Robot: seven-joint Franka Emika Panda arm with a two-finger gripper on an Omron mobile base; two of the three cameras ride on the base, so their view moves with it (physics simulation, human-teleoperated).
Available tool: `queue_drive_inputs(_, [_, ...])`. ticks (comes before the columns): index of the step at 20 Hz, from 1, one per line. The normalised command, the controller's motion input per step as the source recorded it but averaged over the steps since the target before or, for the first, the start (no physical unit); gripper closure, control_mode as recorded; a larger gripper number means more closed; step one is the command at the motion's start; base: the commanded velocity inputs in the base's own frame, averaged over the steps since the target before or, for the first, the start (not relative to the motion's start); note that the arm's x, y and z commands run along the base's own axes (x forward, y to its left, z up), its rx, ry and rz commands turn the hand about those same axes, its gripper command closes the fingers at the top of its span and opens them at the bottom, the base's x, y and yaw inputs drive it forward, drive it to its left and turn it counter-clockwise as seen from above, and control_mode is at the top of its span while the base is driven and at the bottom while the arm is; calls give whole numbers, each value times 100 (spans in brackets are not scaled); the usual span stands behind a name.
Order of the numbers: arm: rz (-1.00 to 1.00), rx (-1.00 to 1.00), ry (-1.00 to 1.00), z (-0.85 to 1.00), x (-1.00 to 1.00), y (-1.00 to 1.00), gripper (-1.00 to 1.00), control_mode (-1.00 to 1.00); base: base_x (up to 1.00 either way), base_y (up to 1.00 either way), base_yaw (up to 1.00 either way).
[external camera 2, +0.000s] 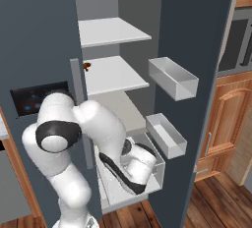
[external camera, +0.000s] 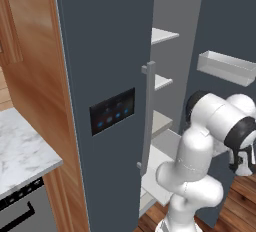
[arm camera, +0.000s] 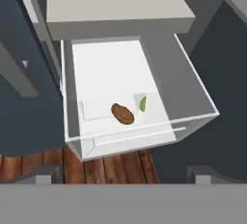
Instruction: Place the lemon wedge and potato inside the fridge drawer. Close the drawer after placing the vegetables.
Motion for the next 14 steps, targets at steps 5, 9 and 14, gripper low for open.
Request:
queue_drive_inputs(5, [0,0,0,24,-100,0,-100,-100,0,0,0])
queue_drive_inputs(9, [0,0,-3,-5,-100,-6,-100,-100,0,0,0])
queue_drive_inputs(14, [0,4,-13,-23,-54,-22,-100,-100,0,0,0])
